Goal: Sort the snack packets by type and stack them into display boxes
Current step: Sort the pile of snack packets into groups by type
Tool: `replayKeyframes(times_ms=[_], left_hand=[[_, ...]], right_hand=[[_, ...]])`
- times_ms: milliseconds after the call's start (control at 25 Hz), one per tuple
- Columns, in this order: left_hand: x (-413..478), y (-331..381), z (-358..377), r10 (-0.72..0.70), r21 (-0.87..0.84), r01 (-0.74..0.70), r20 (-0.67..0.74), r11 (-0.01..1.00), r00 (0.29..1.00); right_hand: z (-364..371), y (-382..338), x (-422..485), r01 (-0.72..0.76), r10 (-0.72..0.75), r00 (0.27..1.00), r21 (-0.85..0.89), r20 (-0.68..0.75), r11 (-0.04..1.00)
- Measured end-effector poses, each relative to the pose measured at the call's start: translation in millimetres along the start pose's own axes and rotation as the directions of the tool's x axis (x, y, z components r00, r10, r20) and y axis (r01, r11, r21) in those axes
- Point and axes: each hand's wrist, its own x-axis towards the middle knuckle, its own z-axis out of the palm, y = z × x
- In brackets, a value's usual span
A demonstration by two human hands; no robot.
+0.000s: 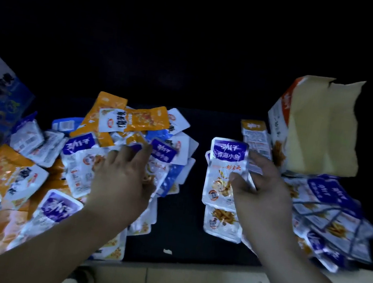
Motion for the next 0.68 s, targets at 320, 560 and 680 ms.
replayKeyframes(times_ms=[320, 560, 680], left_hand=[[-5, 4, 14, 0.008, -0.029, -0.011, -0.127, 1.000, 0.992], [-5, 29, -2, -0.108, -0.242, 0.073, -0.136, 0.968, 0.985], [-10, 64, -16, -0.108, -0.518, 0.050, -0.081, 0.854, 0.991]], right_hand=[[-85, 43, 11, 0.080, -0.250, 0.958, -0.701, -0.143, 0.709], [-96, 61, 4, 0.292, -0.555, 0.832, -0.835, -0.019, 0.466], [-95, 74, -3, 0.417, -0.524, 0.846, -0.743, 0.105, 0.524]])
